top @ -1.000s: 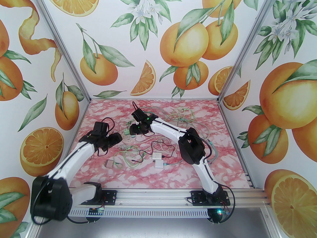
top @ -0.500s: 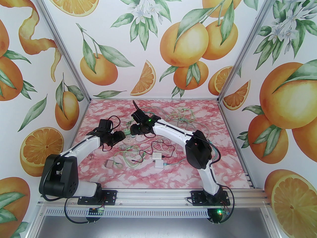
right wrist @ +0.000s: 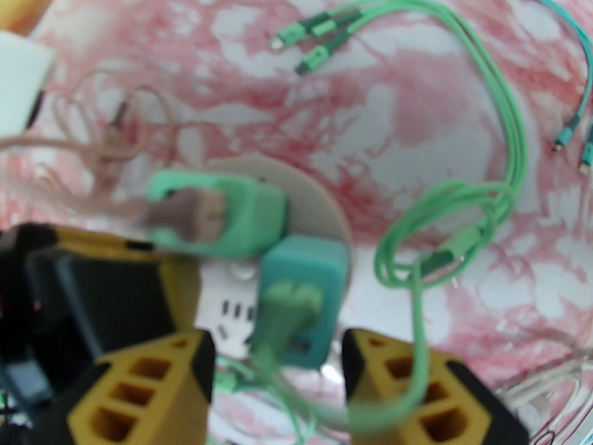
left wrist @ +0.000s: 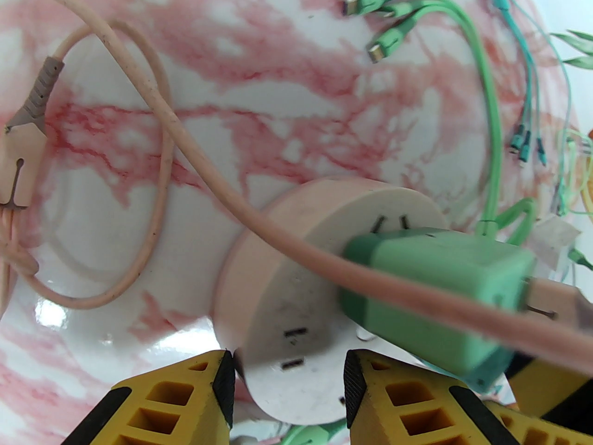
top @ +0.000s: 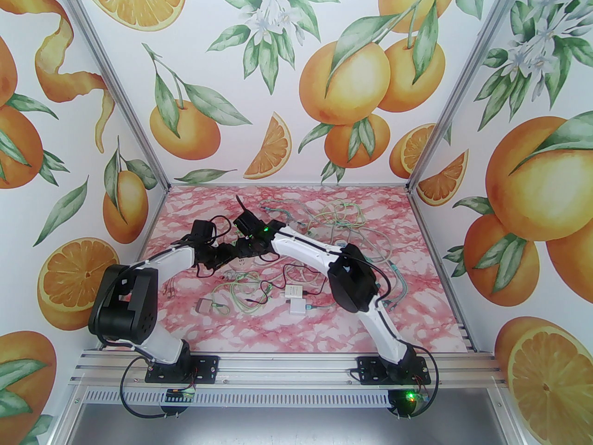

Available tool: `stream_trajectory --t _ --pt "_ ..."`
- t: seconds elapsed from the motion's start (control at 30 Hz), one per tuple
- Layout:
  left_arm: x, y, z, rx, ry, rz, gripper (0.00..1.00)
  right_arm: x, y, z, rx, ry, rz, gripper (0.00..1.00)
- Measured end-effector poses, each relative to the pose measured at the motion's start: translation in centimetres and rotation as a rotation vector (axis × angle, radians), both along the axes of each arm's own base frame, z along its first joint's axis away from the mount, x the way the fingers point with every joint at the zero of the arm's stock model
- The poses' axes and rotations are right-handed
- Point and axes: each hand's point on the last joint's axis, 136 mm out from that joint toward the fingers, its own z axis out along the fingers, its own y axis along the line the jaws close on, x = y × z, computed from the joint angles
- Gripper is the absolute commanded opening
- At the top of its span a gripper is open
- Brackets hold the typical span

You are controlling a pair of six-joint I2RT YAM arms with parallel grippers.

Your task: Pull the plug off the socket

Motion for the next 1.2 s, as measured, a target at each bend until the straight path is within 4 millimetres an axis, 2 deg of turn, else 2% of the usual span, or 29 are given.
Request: stream_trajectory --t 0.2,0.43,0.53,0.97,1.2 --pt "0.0 0.1 -0.2 -0.001 0.005 0.004 0.38 0.1 -0.6 -1.4 -0.046 0.01 -0.011 0.48" --pt "0.2 0.0 -0.1 -0.011 0.001 0.01 0.29 0.4 -0.5 -1.7 -0.059 -0.012 -0.005 0.29" --pt "0.3 0.1 0.0 -0.005 0.01 0.014 0.29 0.6 -0.5 -1.6 -0.07 -0.03 -0.008 0.26" --pt "0.3 0.1 -0.1 0.001 0.043 0.021 0.27 0.1 0.0 -1.4 -0.14 -0.106 0.03 0.24" --pt "0.2 0.1 -0.1 0.005 0.05 0.023 0.25 0.2 -0.1 -1.4 -0.123 -0.082 0.022 0.22"
